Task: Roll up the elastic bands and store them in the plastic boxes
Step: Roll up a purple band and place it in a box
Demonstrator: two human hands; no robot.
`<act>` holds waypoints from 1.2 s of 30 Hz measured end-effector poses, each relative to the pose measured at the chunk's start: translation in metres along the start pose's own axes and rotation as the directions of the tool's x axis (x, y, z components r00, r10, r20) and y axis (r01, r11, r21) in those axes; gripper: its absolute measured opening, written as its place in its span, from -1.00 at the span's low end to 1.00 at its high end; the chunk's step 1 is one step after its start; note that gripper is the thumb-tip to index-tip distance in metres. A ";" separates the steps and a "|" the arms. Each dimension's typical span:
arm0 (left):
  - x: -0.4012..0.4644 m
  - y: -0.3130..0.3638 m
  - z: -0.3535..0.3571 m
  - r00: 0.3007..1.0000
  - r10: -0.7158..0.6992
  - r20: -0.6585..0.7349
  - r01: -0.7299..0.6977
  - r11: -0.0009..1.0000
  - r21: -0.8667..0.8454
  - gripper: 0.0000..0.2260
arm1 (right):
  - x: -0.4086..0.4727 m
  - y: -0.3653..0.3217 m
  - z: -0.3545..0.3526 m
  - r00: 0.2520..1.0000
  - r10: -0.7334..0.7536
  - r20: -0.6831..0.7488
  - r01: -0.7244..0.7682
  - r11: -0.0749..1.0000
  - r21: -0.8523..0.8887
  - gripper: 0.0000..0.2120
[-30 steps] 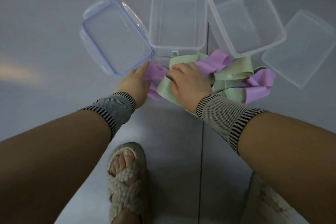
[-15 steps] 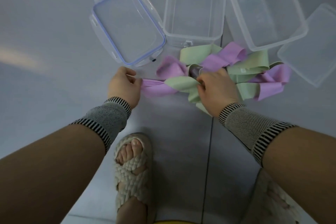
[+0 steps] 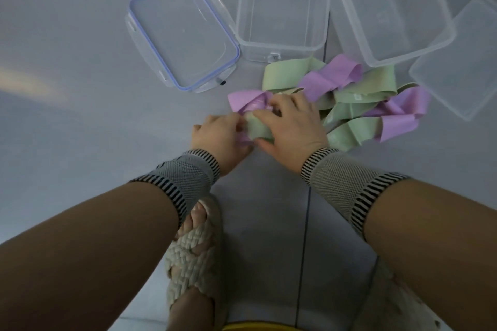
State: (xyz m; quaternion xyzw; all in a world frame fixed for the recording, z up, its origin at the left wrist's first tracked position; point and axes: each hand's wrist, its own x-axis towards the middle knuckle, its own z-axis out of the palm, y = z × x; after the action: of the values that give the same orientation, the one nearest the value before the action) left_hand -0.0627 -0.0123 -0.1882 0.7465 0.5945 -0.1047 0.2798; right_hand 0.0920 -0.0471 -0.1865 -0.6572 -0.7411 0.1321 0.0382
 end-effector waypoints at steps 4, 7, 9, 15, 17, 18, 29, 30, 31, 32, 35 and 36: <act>0.003 -0.004 -0.003 0.993 -0.026 -0.111 0.031 0.999 0.042 -0.84 | 0.000 0.012 0.005 0.996 0.071 -0.052 -0.069 0.997 0.027 -0.83; 0.006 -0.011 -0.014 0.975 -0.089 -0.202 0.090 0.996 -0.006 -0.91 | -0.003 0.029 -0.005 0.960 0.271 -0.071 -0.260 0.957 0.130 -0.77; 0.007 -0.014 -0.018 0.962 -0.113 -0.248 0.105 0.993 -0.046 -0.92 | -0.006 0.041 -0.012 0.911 0.404 -0.079 -0.381 0.901 0.208 -0.73; 0.014 -0.013 -0.017 0.967 -0.130 -0.220 0.133 0.991 -0.002 -0.85 | -0.013 0.053 -0.018 0.794 0.608 0.003 -0.588 0.767 0.257 -0.71; 0.009 -0.011 -0.017 0.975 -0.093 -0.200 0.095 0.995 0.000 -0.74 | -0.016 0.049 -0.018 0.850 0.526 0.003 -0.512 0.826 0.234 -0.60; 0.006 -0.008 -0.017 0.976 -0.051 -0.213 0.048 0.999 -0.020 -0.69 | -0.016 0.045 -0.018 0.893 0.449 -0.032 -0.433 0.876 0.211 -0.53; 0.007 0.030 0.020 0.999 0.011 -0.042 -0.007 0.996 0.090 -0.52 | -0.014 0.030 0.000 0.994 0.080 0.081 -0.067 0.986 -0.151 -0.73; 0.008 0.030 0.020 0.998 -0.006 -0.061 0.010 0.998 0.064 -0.50 | -0.015 0.031 0.000 0.995 0.088 0.048 -0.082 0.988 -0.132 -0.69; 0.008 0.030 0.020 0.997 -0.030 -0.075 0.032 0.999 0.026 -0.49 | -0.017 0.030 -0.001 0.996 0.087 0.033 -0.083 0.992 -0.097 -0.63; 0.009 0.030 0.020 0.995 -0.055 -0.078 0.055 0.998 -0.005 -0.48 | -0.018 0.029 -0.001 0.998 0.065 0.017 -0.063 0.996 -0.069 -0.56; 0.010 0.030 0.020 0.994 -0.100 -0.040 0.102 0.993 0.055 -0.42 | -0.017 0.024 0.006 0.999 -0.046 0.028 0.048 0.996 -0.077 -0.54; 0.009 0.029 0.020 0.995 -0.100 -0.017 0.101 0.989 0.109 -0.40 | -0.016 0.023 0.009 0.997 -0.073 0.035 0.076 0.991 -0.107 -0.65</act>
State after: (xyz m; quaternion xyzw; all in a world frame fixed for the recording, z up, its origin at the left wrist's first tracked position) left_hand -0.0294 -0.0193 -0.2003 0.7304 0.6264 -0.1468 0.2292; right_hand 0.1141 -0.0620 -0.1991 -0.6281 -0.7716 0.1002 -0.0042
